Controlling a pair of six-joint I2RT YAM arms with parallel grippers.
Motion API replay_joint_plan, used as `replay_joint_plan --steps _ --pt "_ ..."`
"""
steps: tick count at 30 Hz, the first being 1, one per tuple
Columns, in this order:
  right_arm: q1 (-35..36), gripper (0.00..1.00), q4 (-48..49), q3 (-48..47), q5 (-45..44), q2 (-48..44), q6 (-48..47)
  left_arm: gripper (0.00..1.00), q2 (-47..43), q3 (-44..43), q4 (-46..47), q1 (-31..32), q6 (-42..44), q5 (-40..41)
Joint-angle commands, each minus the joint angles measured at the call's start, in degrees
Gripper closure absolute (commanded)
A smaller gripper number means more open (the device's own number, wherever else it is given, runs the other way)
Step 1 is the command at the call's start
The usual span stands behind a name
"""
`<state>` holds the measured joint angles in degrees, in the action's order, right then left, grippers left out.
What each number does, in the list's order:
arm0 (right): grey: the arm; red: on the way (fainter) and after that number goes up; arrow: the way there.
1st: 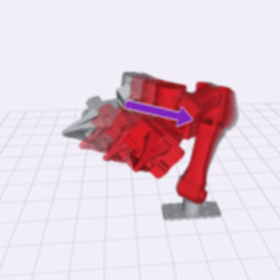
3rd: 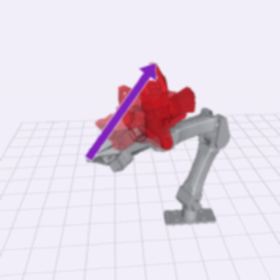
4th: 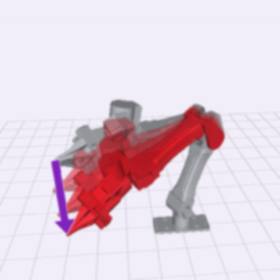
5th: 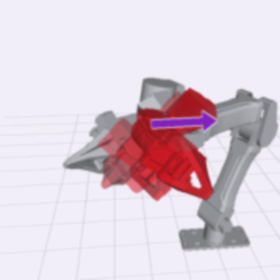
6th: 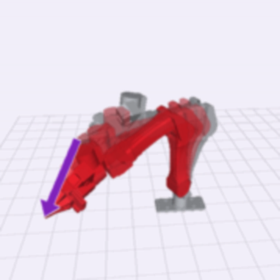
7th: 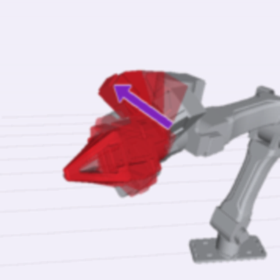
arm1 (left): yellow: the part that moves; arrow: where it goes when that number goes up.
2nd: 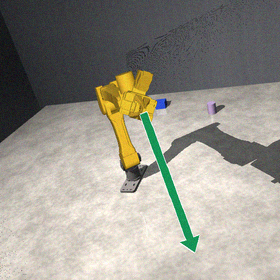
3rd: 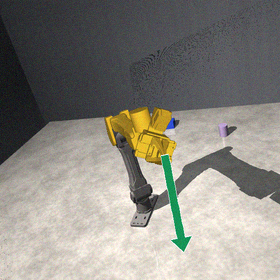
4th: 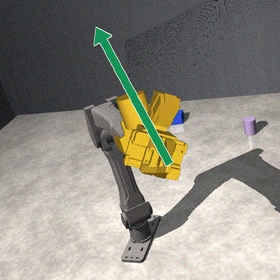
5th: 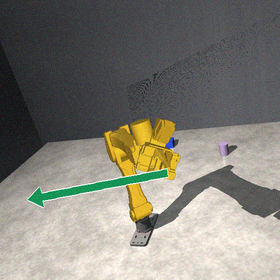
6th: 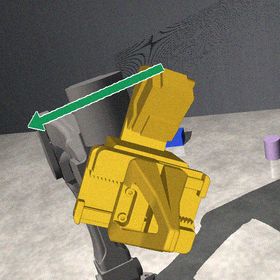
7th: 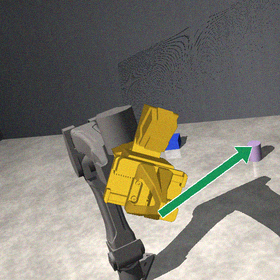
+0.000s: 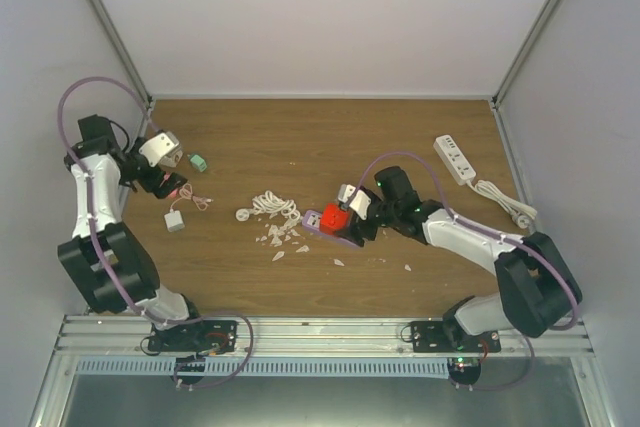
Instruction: Pull the plug off the socket
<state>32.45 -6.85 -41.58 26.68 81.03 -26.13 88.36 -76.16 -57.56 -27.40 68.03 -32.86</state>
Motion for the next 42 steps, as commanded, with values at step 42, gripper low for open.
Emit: replay_joint_plan --steps 42 --pt "-1.25 0.03 13.21 12.60 -4.39 -12.67 14.43 0.04 19.87 -2.83 15.89 58.33 12.23 -14.50"
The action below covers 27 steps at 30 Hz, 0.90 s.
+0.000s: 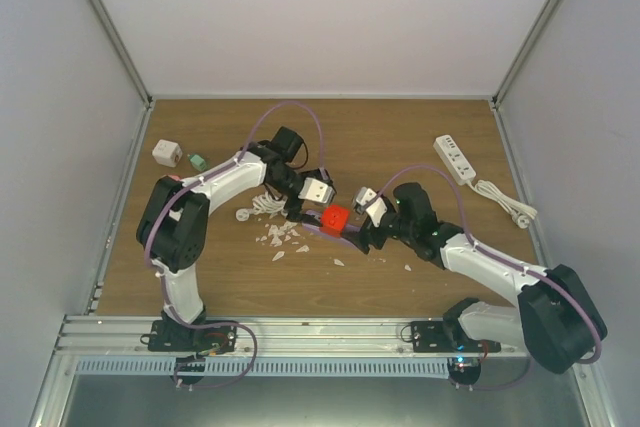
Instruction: Pull the plug off the socket
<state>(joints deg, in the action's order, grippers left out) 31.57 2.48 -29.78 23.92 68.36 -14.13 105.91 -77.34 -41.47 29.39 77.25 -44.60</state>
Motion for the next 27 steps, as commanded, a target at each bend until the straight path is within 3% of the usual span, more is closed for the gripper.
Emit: replay_joint_plan --steps 1,8,17,22,27 --pt "-0.33 0.02 4.68 1.09 -1.33 -0.32 2.98 0.04 2.70 -1.48 -0.03 1.70 2.97 -2.89" --pt "0.49 0.00 10.03 2.88 0.88 0.17 7.03 0.10 4.44 -1.05 1.63 1.98 1.21 -3.31" --pt "0.90 0.00 13.84 2.91 0.99 4.75 6.78 0.38 4.09 -0.09 1.85 0.73 0.32 -2.28" --pt "-1.82 0.02 9.18 0.81 5.39 2.83 6.12 0.48 3.57 0.26 3.90 -0.84 -1.65 -1.87" --pt "-9.53 0.07 3.14 -2.32 13.09 1.59 7.09 0.52 2.13 3.69 13.16 -1.78 -7.42 0.56"
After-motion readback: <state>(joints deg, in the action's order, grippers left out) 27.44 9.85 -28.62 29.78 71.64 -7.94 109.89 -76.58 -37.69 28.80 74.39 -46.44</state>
